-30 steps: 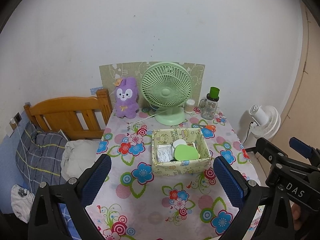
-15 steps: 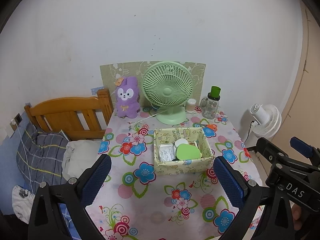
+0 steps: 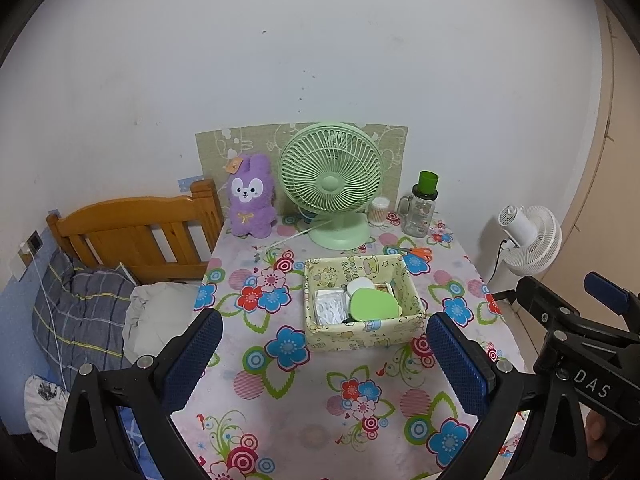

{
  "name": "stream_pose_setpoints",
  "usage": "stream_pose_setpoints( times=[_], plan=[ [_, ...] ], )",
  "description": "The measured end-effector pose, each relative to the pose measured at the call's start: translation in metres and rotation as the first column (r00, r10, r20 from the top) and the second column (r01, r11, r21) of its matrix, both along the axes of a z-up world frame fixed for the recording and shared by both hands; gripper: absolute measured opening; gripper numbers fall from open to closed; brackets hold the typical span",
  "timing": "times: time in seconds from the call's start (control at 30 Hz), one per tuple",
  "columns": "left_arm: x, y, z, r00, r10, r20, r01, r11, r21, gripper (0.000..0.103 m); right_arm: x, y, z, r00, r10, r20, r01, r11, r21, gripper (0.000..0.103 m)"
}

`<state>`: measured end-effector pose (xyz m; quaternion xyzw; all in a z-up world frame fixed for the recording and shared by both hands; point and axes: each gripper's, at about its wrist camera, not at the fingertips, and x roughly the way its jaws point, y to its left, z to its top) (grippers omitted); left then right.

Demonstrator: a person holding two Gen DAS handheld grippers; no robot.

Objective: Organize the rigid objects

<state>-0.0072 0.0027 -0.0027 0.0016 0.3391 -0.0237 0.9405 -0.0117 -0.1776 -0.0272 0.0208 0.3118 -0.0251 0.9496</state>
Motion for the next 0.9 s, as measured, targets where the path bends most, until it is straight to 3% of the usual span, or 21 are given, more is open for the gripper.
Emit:
stream_pose_setpoints(
  times=[0.9],
  plan=[
    [0.0048,0.0019,-0.0011,1.0,0.012,-0.002,-0.012,1.0,0.013,0.103,0.0015,0.0035,0.0007,0.999,0.017,0.03,-0.016,1.0,-0.025,0.099]
  ],
)
